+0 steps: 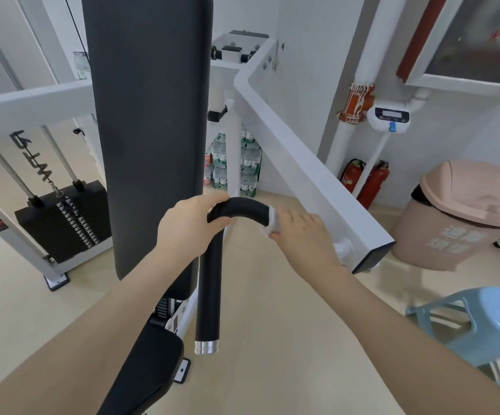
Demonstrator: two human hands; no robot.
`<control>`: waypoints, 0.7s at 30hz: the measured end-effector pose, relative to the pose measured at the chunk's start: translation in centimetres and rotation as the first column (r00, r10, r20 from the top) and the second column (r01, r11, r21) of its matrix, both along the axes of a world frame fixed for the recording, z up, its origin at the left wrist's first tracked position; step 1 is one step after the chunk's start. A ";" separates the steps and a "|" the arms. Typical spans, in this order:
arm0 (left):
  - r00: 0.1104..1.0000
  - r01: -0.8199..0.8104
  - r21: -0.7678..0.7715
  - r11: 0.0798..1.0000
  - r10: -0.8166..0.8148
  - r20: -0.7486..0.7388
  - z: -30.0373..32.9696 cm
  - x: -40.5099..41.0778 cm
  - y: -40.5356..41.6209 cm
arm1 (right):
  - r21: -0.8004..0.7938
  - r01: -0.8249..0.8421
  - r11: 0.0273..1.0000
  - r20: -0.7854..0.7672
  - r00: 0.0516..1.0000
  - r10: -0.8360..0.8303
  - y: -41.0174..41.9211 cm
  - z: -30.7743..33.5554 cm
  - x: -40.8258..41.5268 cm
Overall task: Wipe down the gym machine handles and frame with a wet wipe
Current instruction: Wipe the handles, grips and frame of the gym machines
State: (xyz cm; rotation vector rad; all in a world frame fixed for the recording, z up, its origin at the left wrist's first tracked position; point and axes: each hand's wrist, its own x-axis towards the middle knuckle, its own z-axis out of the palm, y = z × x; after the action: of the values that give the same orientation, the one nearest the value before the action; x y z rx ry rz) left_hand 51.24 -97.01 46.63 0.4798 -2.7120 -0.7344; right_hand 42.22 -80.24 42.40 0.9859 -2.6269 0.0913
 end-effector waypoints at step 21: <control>0.985 -0.165 0.577 0.800 0.164 0.055 -2.1 4.0 -1.8 | 0.181 -0.656 0.732 0.072 0.751 0.656 -6.5 3.1 0.7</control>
State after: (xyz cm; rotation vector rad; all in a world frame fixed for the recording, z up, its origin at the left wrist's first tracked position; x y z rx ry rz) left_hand 55.26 -98.81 44.57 0.8360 -2.3581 -1.5166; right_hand 42.89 -86.75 45.49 1.9527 -2.1770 -0.0035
